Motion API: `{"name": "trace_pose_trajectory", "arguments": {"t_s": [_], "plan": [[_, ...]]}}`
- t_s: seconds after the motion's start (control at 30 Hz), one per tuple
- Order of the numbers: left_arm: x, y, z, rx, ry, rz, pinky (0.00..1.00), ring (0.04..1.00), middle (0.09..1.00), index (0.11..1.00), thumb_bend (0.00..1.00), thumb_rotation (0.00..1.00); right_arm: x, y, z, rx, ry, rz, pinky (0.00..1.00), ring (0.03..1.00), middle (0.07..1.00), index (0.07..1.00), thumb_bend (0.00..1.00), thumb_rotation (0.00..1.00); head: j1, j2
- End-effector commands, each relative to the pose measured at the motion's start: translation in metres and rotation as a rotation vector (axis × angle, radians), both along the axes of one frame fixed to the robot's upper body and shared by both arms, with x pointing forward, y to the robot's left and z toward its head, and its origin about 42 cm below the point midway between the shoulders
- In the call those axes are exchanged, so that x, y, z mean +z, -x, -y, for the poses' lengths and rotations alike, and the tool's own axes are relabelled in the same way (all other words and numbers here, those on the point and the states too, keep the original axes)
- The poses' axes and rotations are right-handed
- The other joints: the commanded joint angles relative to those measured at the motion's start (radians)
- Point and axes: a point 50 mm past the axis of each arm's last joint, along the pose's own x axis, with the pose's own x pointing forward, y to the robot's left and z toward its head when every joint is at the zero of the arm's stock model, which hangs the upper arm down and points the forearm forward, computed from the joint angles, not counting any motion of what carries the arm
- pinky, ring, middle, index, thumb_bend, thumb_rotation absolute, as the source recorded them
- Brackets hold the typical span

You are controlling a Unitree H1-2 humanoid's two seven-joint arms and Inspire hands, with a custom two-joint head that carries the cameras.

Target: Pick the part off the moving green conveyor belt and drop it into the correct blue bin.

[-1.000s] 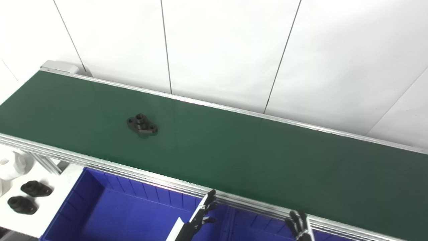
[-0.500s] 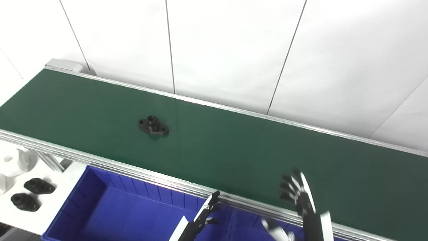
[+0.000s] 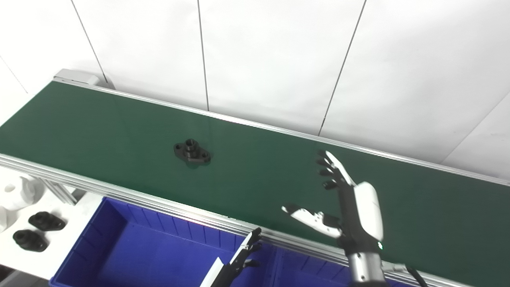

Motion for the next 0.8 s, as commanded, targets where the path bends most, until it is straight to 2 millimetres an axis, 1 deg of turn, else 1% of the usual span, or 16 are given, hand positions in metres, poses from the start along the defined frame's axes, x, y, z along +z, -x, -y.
{"name": "trace_pose_trajectory", "arguments": {"t_s": [0.0,0.03,0.13,0.2,0.27,0.47,0.57,0.7,0.77], "plan": [[0.009,-0.002,0.001,-0.001,0.021,0.043,0.79,0.924,0.979,1.0,0.91,0.8,0.011,-0.013,-0.007,-0.006,0.072,0.081,0.59,0.721,0.797,0.865,0.91,0.69,0.0,-0.001],[0.009,-0.002,0.001,-0.002,0.021,0.043,0.8,0.925,0.98,1.0,0.91,0.8,0.012,-0.018,-0.01,-0.006,0.098,0.09,0.59,0.721,0.794,0.863,0.92,0.69,0.0,-0.001],[0.009,-0.003,0.003,-0.003,0.018,0.045,0.79,0.922,0.98,1.0,0.91,0.8,0.017,-0.033,-0.021,-0.003,0.162,0.071,0.64,0.75,0.82,0.895,0.93,0.74,0.001,-0.005],[0.009,-0.003,0.004,-0.005,0.022,0.044,0.79,0.922,0.982,1.0,0.91,0.8,0.021,-0.042,-0.027,-0.001,0.179,0.057,0.66,0.774,0.844,0.918,0.94,0.74,0.002,-0.004],[0.008,-0.003,0.005,-0.009,0.024,0.04,0.8,0.927,0.987,1.0,0.91,0.79,0.023,-0.049,-0.031,0.0,0.187,0.052,0.67,0.78,0.852,0.922,0.95,0.73,0.003,-0.004],[0.009,-0.003,0.011,-0.018,0.007,0.044,0.78,0.936,0.99,1.0,0.9,0.8,0.032,-0.083,-0.054,0.024,0.281,0.056,0.65,0.783,0.848,0.915,0.95,0.73,0.014,-0.004],[0.01,-0.003,0.015,-0.02,0.005,0.045,0.77,0.935,0.986,1.0,0.9,0.8,0.03,-0.097,-0.061,0.031,0.324,0.038,0.67,0.786,0.849,0.915,0.96,0.72,0.025,-0.004],[0.011,-0.002,0.021,-0.028,0.005,0.046,0.76,0.936,0.984,1.0,0.91,0.79,0.026,-0.116,-0.072,0.042,0.375,0.025,0.68,0.775,0.836,0.891,0.97,0.69,0.036,-0.002],[0.011,-0.002,0.025,-0.03,0.002,0.051,0.75,0.933,0.986,1.0,0.91,0.79,0.024,-0.123,-0.075,0.045,0.387,0.024,0.67,0.757,0.819,0.872,0.97,0.68,0.042,-0.002]]}}
